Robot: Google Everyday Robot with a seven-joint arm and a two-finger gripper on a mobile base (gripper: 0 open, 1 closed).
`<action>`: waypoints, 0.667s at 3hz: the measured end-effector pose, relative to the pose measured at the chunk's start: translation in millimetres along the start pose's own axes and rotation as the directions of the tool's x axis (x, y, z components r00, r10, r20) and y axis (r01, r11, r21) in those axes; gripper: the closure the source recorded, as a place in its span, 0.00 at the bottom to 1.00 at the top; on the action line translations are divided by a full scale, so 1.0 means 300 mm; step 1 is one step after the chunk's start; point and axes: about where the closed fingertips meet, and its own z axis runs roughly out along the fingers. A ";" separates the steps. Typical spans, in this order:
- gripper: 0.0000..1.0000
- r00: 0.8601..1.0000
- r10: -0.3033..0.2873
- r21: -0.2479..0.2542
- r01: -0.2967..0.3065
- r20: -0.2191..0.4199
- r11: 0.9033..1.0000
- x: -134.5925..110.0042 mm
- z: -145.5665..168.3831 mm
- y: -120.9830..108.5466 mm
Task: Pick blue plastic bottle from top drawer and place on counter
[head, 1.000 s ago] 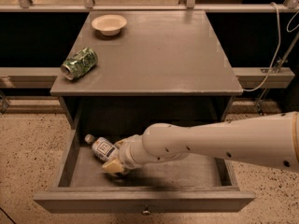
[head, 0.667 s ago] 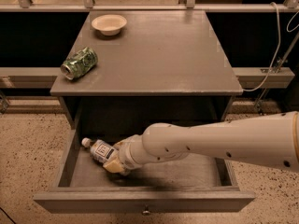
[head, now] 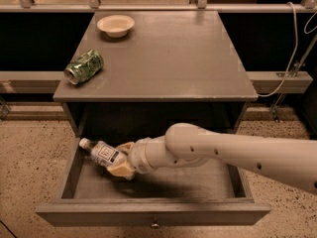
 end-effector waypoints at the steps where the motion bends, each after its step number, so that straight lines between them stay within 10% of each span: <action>1: 1.00 0.971 -0.117 -0.040 0.128 0.207 0.991 -0.162 -0.122 -0.050; 2: 1.00 0.945 -0.198 0.013 0.202 0.262 0.979 -0.215 -0.259 -0.114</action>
Offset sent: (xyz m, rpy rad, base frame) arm 0.0105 0.0003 0.0451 0.1528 -0.0825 0.0922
